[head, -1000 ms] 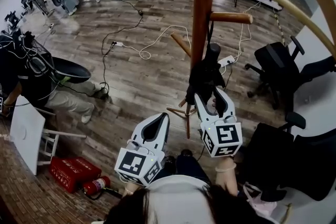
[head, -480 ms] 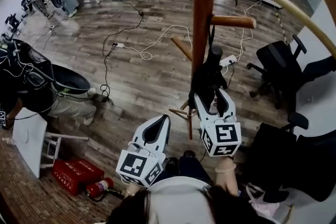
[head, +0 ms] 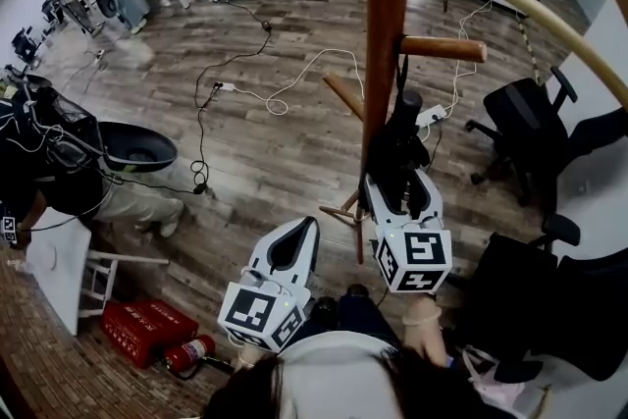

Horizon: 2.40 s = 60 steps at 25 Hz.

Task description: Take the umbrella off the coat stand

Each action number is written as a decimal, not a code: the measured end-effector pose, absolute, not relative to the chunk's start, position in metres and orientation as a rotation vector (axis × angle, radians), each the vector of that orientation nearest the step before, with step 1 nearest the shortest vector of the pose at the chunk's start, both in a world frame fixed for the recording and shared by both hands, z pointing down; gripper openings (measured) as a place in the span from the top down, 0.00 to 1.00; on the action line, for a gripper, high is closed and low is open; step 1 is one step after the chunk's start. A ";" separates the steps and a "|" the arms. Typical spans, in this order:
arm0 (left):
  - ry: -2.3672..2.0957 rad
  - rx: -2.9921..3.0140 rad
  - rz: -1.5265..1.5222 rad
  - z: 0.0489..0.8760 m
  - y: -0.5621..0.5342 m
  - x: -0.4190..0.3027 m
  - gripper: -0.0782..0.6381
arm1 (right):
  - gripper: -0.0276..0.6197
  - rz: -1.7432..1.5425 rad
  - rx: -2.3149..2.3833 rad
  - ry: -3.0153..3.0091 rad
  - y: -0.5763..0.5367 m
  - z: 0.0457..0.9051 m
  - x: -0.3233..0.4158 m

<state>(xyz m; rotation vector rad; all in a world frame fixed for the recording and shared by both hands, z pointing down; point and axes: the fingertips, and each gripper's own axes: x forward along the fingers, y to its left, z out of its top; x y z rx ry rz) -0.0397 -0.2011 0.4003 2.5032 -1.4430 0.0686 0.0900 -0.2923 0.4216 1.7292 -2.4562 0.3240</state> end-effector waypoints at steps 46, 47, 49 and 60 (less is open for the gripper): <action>-1.492 2.524 0.048 0.388 -0.193 -0.054 0.88 | 0.60 0.352 1.840 -2.421 -0.290 0.417 0.097; -1.495 2.524 0.045 0.387 -0.192 -0.054 0.88 | 0.60 0.350 1.841 -2.423 -0.288 0.416 0.097; -1.499 2.526 0.041 0.385 -0.190 -0.055 0.88 | 0.60 0.345 1.845 -2.427 -0.287 0.412 0.097; -1.486 2.556 0.021 0.376 -0.181 -0.058 0.88 | 0.60 0.327 1.877 -2.439 -0.278 0.396 0.099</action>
